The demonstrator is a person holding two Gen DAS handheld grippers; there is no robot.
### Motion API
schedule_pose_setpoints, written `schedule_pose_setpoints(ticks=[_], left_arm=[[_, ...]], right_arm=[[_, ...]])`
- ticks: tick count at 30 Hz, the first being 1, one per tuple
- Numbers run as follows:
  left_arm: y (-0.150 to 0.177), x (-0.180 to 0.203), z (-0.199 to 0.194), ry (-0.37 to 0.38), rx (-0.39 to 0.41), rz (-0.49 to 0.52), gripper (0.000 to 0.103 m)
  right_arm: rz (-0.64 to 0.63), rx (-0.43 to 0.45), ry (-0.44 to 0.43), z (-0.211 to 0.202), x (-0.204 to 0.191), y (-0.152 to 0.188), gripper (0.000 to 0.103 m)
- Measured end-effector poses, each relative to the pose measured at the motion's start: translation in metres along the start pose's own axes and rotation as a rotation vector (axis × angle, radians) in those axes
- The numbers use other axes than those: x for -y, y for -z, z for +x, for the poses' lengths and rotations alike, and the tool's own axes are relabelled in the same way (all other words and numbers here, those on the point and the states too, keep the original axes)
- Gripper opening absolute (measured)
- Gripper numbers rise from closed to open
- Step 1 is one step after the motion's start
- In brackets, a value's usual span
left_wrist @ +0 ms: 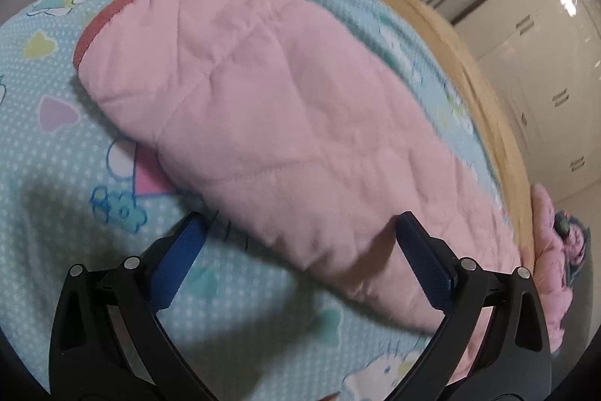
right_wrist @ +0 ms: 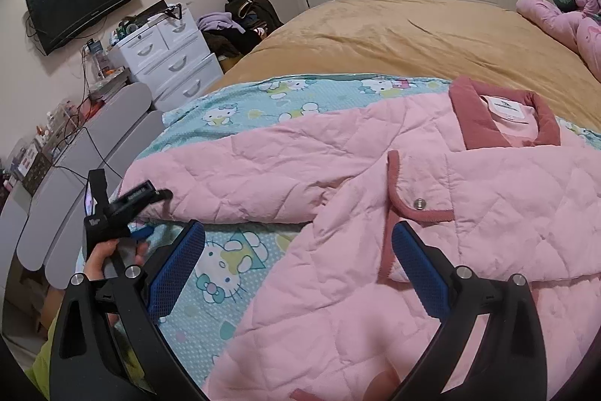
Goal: Fold large clothes
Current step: 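Grasp the sleeve cuff with the left tool and lift it toward the jacket front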
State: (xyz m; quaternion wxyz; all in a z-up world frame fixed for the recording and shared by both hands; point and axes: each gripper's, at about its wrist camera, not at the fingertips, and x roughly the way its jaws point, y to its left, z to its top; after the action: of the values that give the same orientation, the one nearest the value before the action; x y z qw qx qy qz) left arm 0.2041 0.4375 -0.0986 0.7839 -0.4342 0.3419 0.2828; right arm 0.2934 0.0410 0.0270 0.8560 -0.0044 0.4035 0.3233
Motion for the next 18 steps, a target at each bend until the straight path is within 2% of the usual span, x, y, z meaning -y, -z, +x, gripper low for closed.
schedule_pose_setpoints(ticks=[6,8,10,13,18], left_arm=[[-0.009,-0.011,-0.003,0.1,0.077,-0.036,0.092],[-0.011,-0.011,-0.005,0.096,0.092,-0.042,0.074],[-0.012,-0.011,-0.006,0.081,0.099,-0.039,0.041],[-0.011,-0.012,-0.011,0.116,0.114,-0.051,0.025],[-0.01,0.008,-0.041,0.155,0.207,0.024,0.018]], right_arm=[[0.021,0.005,0.021,-0.007,0.02,0.002,0.099],[0.039,0.01,0.03,-0.011,0.028,0.003,0.099],[0.055,0.013,0.035,-0.013,0.035,0.004,0.099],[0.073,0.014,0.048,-0.017,0.047,0.007,0.099],[0.109,0.031,0.063,-0.027,0.065,0.011,0.099]])
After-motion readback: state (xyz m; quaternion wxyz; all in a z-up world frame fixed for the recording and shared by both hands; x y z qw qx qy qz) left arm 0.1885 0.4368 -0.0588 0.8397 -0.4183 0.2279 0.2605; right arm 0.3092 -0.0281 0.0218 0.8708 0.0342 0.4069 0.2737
